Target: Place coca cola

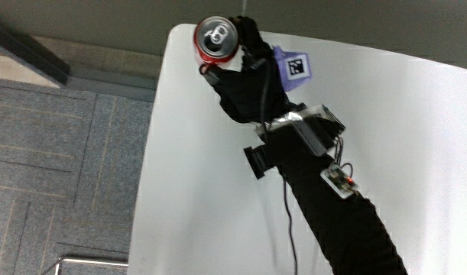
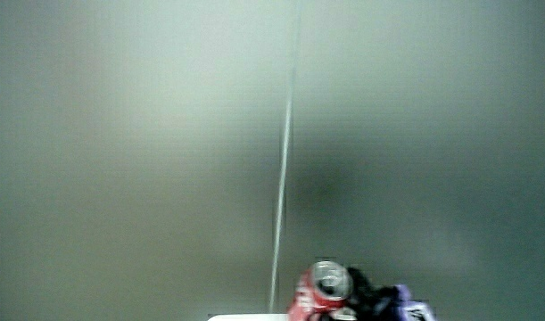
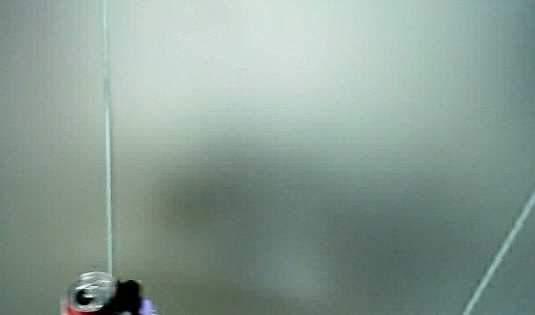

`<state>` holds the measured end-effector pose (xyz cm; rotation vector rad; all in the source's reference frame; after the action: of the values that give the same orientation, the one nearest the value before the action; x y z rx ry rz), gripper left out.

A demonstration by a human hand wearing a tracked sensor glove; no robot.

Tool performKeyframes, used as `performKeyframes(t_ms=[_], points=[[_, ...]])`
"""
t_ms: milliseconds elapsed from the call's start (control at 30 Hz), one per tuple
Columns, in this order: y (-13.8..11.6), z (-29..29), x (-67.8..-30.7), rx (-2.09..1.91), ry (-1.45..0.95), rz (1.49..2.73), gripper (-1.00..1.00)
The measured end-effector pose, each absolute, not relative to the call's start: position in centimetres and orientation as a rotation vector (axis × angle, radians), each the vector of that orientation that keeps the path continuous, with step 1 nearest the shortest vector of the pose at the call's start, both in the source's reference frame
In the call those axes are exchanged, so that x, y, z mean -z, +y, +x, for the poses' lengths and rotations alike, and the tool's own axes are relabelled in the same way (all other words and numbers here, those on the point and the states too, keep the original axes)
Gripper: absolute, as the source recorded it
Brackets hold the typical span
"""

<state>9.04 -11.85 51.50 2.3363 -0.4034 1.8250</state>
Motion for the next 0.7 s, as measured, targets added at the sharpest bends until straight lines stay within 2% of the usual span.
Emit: performKeyframes(t_ms=[200,400,633,700], points=[[-11.5,9.1,-53.0,-1.757,-0.367,2.366,0.0],[-11.1,9.0,-53.1,-1.709,-0.273,2.33,0.0],[-11.0,9.1,-53.3,-1.764,-0.284,2.288,0.0],[-11.0,9.4,-53.5,-1.761,-0.304,2.319,0.0]])
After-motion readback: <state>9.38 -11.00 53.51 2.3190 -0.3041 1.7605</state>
